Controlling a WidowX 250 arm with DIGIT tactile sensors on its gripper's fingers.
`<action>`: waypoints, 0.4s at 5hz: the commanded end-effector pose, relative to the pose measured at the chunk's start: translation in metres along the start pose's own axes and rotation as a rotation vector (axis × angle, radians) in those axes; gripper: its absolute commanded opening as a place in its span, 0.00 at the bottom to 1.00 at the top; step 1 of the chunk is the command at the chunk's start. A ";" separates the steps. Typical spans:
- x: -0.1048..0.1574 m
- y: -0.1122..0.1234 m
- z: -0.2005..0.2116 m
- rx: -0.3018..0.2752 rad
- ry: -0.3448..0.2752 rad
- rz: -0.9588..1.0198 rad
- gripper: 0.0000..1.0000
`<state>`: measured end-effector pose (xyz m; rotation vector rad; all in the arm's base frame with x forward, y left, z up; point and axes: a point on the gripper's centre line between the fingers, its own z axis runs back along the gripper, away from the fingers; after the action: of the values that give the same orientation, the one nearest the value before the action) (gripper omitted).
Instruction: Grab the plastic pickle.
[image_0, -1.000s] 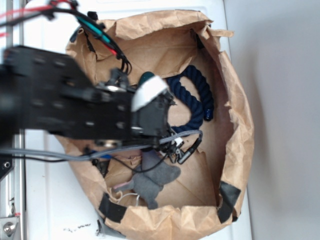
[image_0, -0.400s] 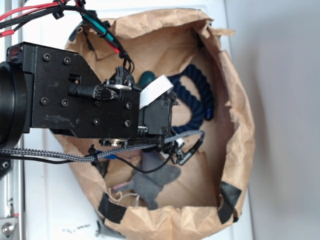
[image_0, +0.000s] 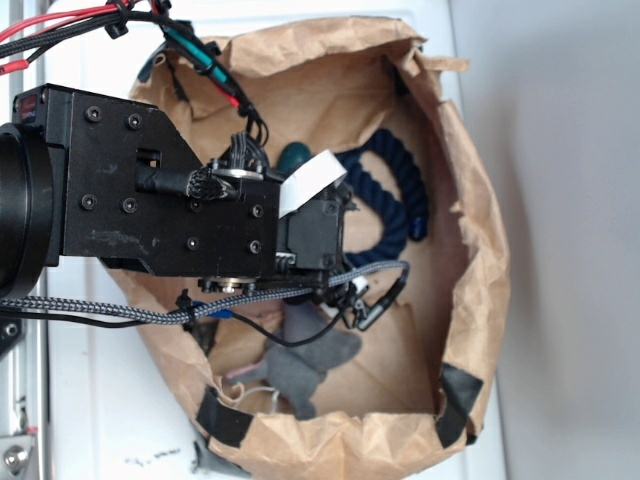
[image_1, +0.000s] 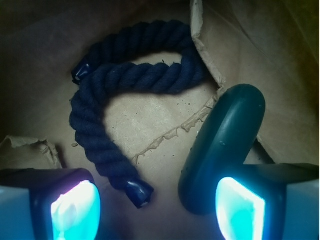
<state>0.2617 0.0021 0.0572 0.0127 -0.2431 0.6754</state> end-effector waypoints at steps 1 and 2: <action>0.026 0.008 0.059 -0.001 0.055 0.065 1.00; 0.030 0.013 0.065 -0.023 0.063 0.071 1.00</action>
<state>0.2534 0.0167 0.1042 -0.0170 -0.1183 0.7324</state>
